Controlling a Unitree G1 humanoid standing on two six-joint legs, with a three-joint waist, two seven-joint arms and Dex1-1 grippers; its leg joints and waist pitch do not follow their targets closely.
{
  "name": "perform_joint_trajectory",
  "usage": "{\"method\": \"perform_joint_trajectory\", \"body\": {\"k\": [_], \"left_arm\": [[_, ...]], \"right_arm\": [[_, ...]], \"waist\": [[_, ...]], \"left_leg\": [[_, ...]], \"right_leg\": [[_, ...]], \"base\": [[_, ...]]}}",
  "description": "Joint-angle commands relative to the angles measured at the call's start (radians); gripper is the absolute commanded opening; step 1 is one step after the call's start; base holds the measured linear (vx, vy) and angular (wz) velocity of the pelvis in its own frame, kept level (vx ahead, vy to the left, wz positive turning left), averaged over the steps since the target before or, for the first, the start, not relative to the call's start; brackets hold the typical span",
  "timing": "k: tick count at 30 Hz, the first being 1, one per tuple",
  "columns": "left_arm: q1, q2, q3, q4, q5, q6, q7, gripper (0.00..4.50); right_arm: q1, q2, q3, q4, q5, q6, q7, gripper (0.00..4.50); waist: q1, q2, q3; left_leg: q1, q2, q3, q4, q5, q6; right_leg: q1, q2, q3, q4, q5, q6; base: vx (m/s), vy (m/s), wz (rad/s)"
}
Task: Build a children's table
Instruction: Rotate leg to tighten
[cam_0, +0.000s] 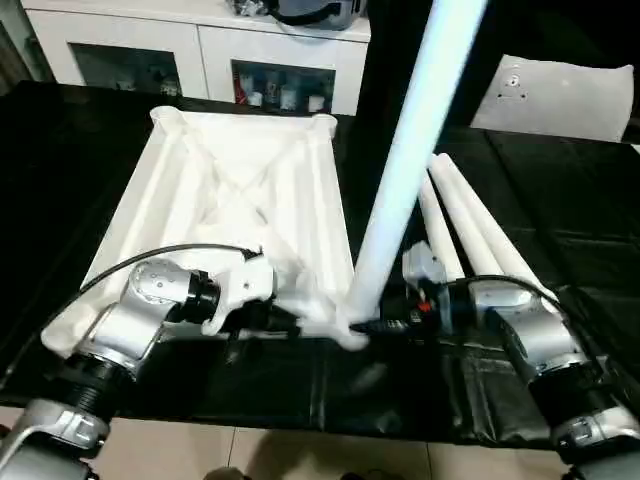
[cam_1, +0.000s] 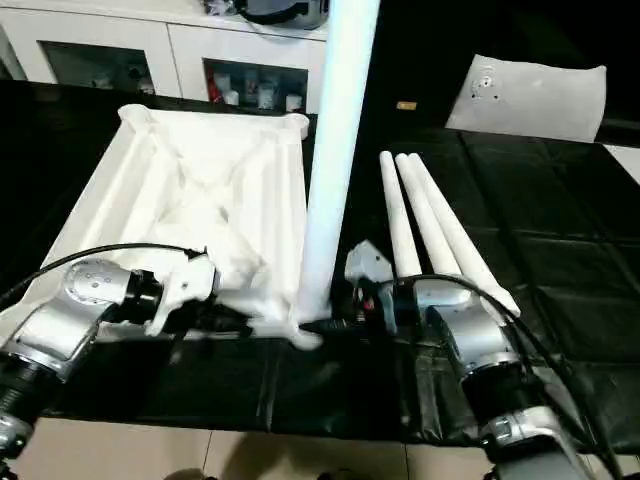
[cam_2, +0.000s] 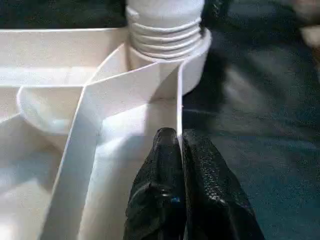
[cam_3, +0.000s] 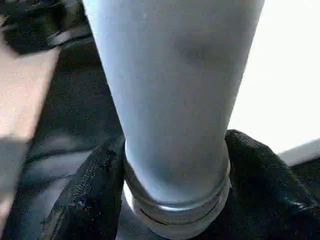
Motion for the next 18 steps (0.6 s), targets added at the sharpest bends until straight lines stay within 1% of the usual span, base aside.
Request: {"method": "perform_joint_trajectory", "body": {"k": [1,2,3,4,5,6,7,9,10,11,12,13,14,15,16,17,18], "left_arm": [[0.0,-0.052,0.044,-0.044,-0.014,0.07,0.134,0.0],[0.003,-0.071,0.061,-0.059,-0.023,0.104,0.17,0.0],[0.005,-0.082,0.068,-0.068,-0.025,0.122,0.19,0.0],[0.012,-0.137,0.106,-0.113,-0.032,0.209,0.293,0.0],[0.012,-0.137,0.106,-0.113,-0.032,0.209,0.293,0.0],[0.017,-0.173,0.128,-0.141,-0.035,0.261,0.356,0.0],[0.022,-0.234,0.152,-0.191,-0.018,0.327,0.462,0.0],[0.022,-0.262,0.162,-0.209,-0.009,0.352,0.512,0.0],[0.021,-0.272,0.164,-0.216,-0.007,0.363,0.53,0.0],[0.017,-0.299,0.167,-0.228,0.002,0.376,0.571,0.0],[0.013,-0.324,0.168,-0.24,0.009,0.391,0.602,0.0],[0.011,-0.345,0.169,-0.251,0.016,0.404,0.628,0.0],[0.01,-0.355,0.168,-0.257,0.02,0.409,0.64,0.0],[0.009,-0.36,0.167,-0.259,0.022,0.412,0.646,0.0],[0.008,-0.367,0.159,-0.264,0.03,0.413,0.657,0.0],[0.008,-0.366,0.152,-0.266,0.039,0.41,0.658,0.0],[0.008,-0.359,0.133,-0.27,0.06,0.402,0.657,0.0]], "right_arm": [[0.02,0.05,-0.003,-0.031,0.004,0.024,-0.095,2.69],[0.027,0.072,-0.007,-0.032,0.0,0.037,-0.137,2.69],[0.03,0.083,-0.009,-0.029,-0.006,0.038,-0.16,2.69],[0.038,0.147,-0.017,-0.021,-0.021,0.064,-0.271,2.69],[0.038,0.147,-0.017,-0.021,-0.021,0.064,-0.271,2.69],[0.039,0.19,-0.026,-0.016,-0.024,0.082,-0.338,2.69],[0.034,0.271,-0.048,-0.012,-0.019,0.113,-0.445,2.69],[0.029,0.3,-0.053,-0.01,-0.025,0.124,-0.493,2.69],[0.027,0.31,-0.054,-0.009,-0.029,0.128,-0.512,2.69],[0.019,0.337,-0.057,-0.001,-0.039,0.132,-0.559,2.68],[0.011,0.359,-0.059,0.006,-0.05,0.137,-0.604,2.68],[0.004,0.378,-0.062,0.011,-0.06,0.142,-0.641,2.68],[0.001,0.387,-0.062,0.014,-0.065,0.145,-0.658,2.68],[-0.001,0.391,-0.062,0.016,-0.068,0.146,-0.665,2.68],[-0.004,0.398,-0.054,0.015,-0.082,0.139,-0.684,2.68],[-0.003,0.401,-0.052,0.013,-0.089,0.132,-0.688,2.68],[0.001,0.406,-0.051,0.008,-0.101,0.116,-0.696,2.68]], "waist": [[-0.004,0.01,-0.057],[-0.007,0.009,-0.058],[-0.009,0.008,-0.057],[-0.015,0.014,-0.058],[-0.024,0.012,-0.056],[-0.025,0.01,-0.057],[-0.031,0.014,-0.054],[-0.033,0.013,-0.058],[-0.034,0.013,-0.059],[-0.033,0.011,-0.059],[-0.034,0.014,-0.059],[-0.033,0.014,-0.061],[-0.034,0.014,-0.062],[-0.034,0.012,-0.062],[-0.032,0.015,-0.062],[-0.032,0.013,-0.064],[-0.031,0.014,-0.065]], "left_leg": [[0.0,0.026,-0.003,-0.07,-0.138,0.037],[0.0,0.028,-0.003,-0.071,-0.136,0.029],[-0.004,0.027,-0.004,-0.072,-0.134,0.029],[-0.004,0.026,-0.005,-0.073,-0.133,0.025],[-0.005,0.026,-0.006,-0.073,-0.135,0.021],[-0.005,0.023,-0.006,-0.071,-0.137,0.025],[-0.006,0.023,-0.005,-0.071,-0.129,0.031],[-0.006,0.024,-0.005,-0.07,-0.114,0.03],[-0.007,0.023,-0.004,-0.069,-0.099,0.038],[-0.006,0.021,-0.002,-0.068,-0.091,0.052],[-0.007,0.022,-0.001,-0.068,-0.074,0.058],[-0.009,0.022,-0.003,-0.069,-0.059,0.06],[-0.011,0.021,-0.003,-0.068,-0.049,0.063],[-0.009,0.022,-0.003,-0.068,-0.045,0.066],[-0.008,0.022,-0.001,-0.067,-0.036,0.073],[-0.01,0.021,-0.001,-0.066,-0.023,0.081],[-0.01,0.022,-0.001,-0.065,-0.02,0.083]], "right_leg": [[0.059,-0.079,0.053,-0.08,-0.277,-0.175],[0.06,-0.079,0.054,-0.079,-0.282,-0.17],[0.061,-0.079,0.053,-0.08,-0.283,-0.169],[0.06,-0.078,0.053,-0.079,-0.281,-0.165],[0.058,-0.076,0.052,-0.081,-0.278,-0.17],[0.06,-0.076,0.051,-0.082,-0.286,-0.165],[0.056,-0.077,0.054,-0.084,-0.285,-0.172],[0.058,-0.077,0.054,-0.081,-0.27,-0.172],[0.058,-0.074,0.054,-0.08,-0.247,-0.173],[0.058,-0.073,0.054,-0.08,-0.222,-0.177],[0.056,-0.071,0.056,-0.076,-0.189,-0.184],[0.06,-0.072,0.054,-0.072,-0.165,-0.188],[0.061,-0.072,0.054,-0.071,-0.149,-0.189],[0.061,-0.071,0.054,-0.07,-0.136,-0.19],[0.059,-0.072,0.055,-0.068,-0.111,-0.194],[0.062,-0.072,0.056,-0.064,-0.078,-0.199],[0.062,-0.072,0.056,-0.063,-0.068,-0.2]], "base": [[0.0,0.0,0.0],[0.0,0.0,0.0],[0.0,0.0,0.0],[0.0,0.0,0.0],[0.0,0.0,0.0],[0.0,0.0,0.0],[0.0,0.0,0.0],[0.0,0.0,0.0],[0.0,0.0,0.0],[0.0,0.0,0.0],[0.0,0.0,0.0],[0.0,0.0,0.0],[0.0,0.0,0.0],[0.0,0.0,0.0],[0.0,0.0,0.0],[0.0,0.0,0.0],[0.0,0.0,0.0]]}}
